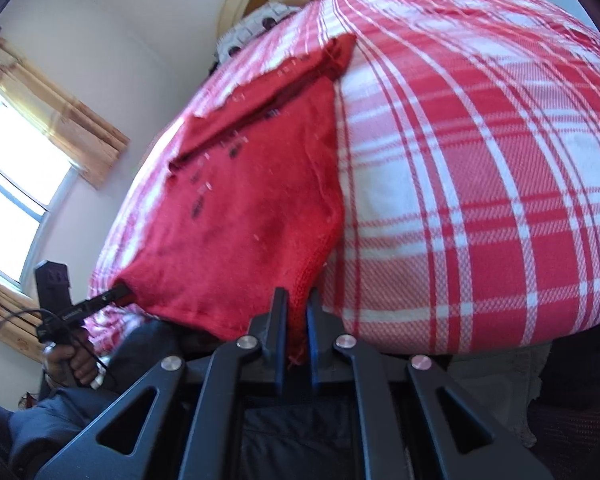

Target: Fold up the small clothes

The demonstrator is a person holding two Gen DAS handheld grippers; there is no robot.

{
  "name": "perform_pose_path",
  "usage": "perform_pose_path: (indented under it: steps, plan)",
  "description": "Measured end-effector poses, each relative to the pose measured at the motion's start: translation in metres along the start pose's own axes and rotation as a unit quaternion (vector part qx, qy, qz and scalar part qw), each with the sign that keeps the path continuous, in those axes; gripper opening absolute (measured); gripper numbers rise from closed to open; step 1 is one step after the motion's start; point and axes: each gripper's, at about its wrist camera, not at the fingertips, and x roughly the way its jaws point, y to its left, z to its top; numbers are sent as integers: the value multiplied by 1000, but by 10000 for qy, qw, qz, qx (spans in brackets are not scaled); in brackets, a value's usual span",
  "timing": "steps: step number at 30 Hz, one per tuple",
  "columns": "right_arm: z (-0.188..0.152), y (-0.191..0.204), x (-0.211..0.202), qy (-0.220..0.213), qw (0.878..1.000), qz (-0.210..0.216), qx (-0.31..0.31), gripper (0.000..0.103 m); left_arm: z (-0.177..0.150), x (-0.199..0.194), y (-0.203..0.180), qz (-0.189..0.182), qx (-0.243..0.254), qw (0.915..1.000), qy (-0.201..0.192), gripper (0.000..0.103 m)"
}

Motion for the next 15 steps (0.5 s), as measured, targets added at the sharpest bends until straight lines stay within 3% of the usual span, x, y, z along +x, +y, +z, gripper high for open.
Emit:
perform_pose_path:
  steps: [8, 15]
  plan:
    - [16, 9, -18, -409, 9991, 120, -9, 11, 27, -7, -2, -84, 138, 9993, -323, 7]
    - [50, 20, -32, -742, 9967, 309, -67, 11, 69, -14, 2, -319, 58, 9971, -685, 7]
